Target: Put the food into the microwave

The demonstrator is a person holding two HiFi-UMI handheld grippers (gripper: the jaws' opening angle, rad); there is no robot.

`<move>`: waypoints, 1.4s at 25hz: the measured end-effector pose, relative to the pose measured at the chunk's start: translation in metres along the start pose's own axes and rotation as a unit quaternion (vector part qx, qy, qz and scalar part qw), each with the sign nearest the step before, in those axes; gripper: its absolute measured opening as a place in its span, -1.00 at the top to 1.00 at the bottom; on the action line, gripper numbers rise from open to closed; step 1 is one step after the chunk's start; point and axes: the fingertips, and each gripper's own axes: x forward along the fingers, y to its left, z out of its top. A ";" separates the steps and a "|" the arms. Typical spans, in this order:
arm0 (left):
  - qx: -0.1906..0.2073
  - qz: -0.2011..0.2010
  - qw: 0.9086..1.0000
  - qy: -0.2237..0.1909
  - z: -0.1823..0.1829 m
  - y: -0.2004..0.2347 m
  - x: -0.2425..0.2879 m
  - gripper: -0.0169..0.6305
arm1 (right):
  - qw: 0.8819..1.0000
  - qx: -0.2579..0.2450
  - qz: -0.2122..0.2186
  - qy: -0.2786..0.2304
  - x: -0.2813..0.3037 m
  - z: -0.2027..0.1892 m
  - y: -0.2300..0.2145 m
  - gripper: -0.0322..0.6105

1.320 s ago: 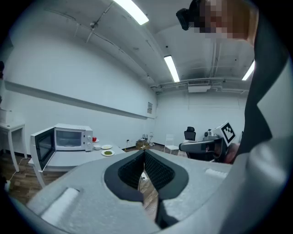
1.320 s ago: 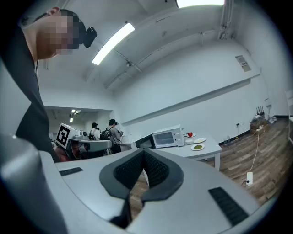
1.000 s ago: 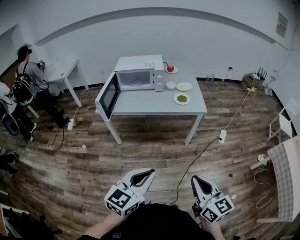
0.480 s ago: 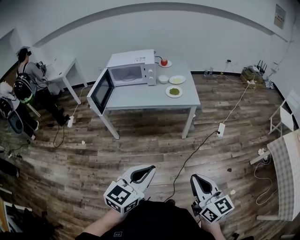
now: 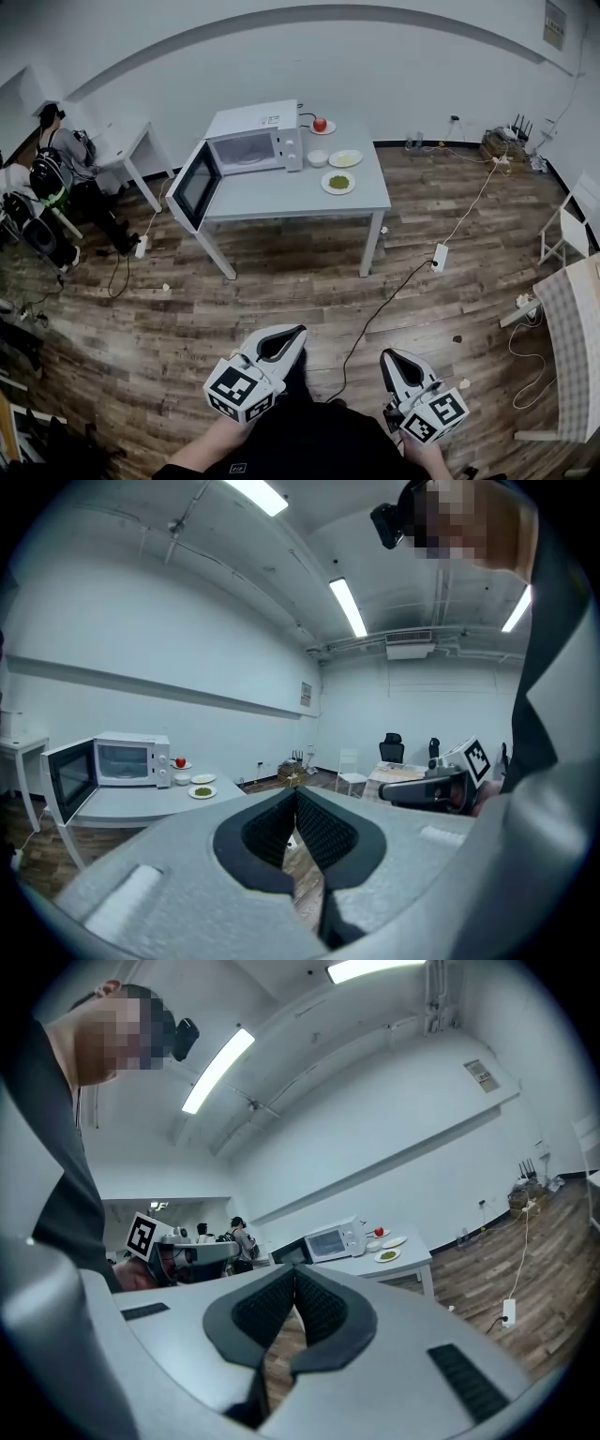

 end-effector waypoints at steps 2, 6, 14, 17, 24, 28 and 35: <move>0.002 0.000 1.000 0.000 0.000 0.002 0.006 0.92 | 1.000 0.001 -0.001 0.003 0.002 0.000 -0.004 0.86; -0.004 -0.005 1.000 -0.002 0.000 0.017 0.020 0.92 | 1.000 0.003 -0.009 0.007 0.014 0.003 -0.017 0.86; 0.008 -0.010 1.000 -0.010 0.013 0.070 0.074 0.92 | 1.000 -0.003 -0.020 0.016 0.067 0.017 -0.060 0.86; 0.012 -0.006 1.000 -0.008 0.018 0.095 0.092 0.92 | 1.000 -0.009 -0.026 0.013 0.094 0.028 -0.078 0.86; 0.010 0.000 1.000 -0.009 0.033 0.169 0.123 0.92 | 1.000 -0.008 -0.013 0.022 0.180 0.046 -0.098 0.86; 0.014 0.006 1.000 -0.013 0.038 0.217 0.135 0.92 | 0.999 -0.012 -0.012 0.031 0.232 0.053 -0.108 0.86; 0.011 0.003 1.000 -0.010 0.036 0.287 0.150 0.92 | 0.999 -0.019 -0.017 0.047 0.306 0.059 -0.116 0.86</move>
